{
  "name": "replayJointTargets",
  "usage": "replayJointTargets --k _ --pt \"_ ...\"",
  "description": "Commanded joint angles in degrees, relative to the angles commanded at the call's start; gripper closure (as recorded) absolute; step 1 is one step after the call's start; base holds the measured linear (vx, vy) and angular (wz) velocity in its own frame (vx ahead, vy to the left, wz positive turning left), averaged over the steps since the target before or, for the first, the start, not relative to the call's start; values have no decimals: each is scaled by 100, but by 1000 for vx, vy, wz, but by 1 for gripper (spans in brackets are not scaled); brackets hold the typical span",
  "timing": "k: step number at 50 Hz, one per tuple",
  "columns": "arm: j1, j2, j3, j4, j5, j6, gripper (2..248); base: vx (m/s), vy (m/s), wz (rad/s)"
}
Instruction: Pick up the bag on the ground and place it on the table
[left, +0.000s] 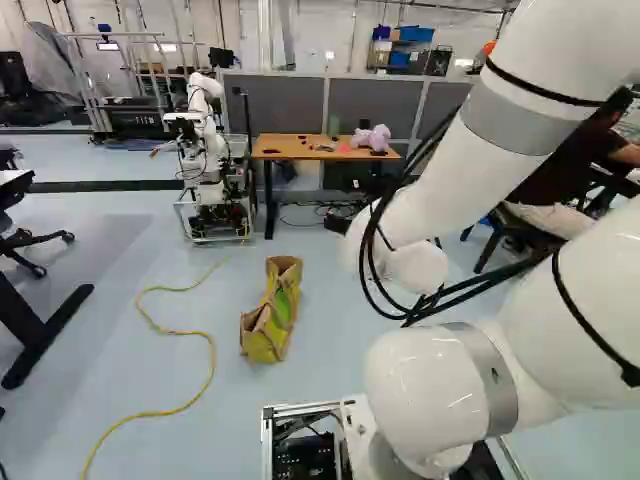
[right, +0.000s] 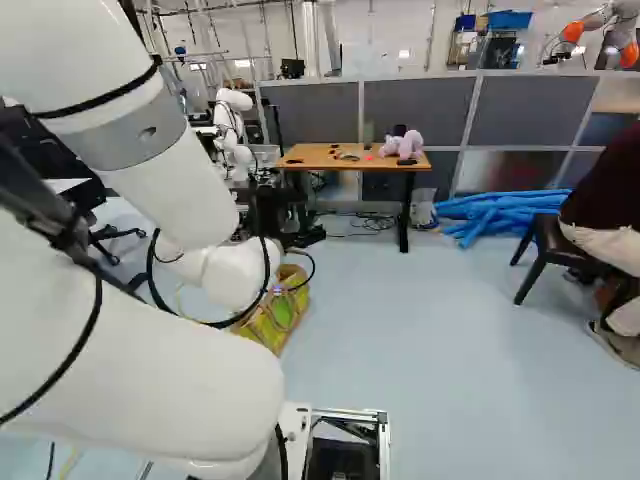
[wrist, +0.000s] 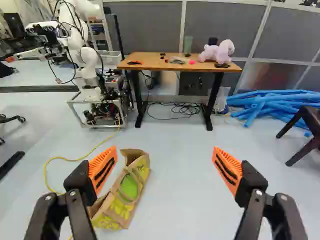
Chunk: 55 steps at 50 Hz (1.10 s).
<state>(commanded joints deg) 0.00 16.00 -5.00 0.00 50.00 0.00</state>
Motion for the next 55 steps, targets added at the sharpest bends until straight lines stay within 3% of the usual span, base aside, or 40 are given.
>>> replayJointTargets --k 28,55 --pt "0 0 0 0 0 0 3 -1 28 115" --pt "0 0 0 0 0 0 3 43 2 -5"
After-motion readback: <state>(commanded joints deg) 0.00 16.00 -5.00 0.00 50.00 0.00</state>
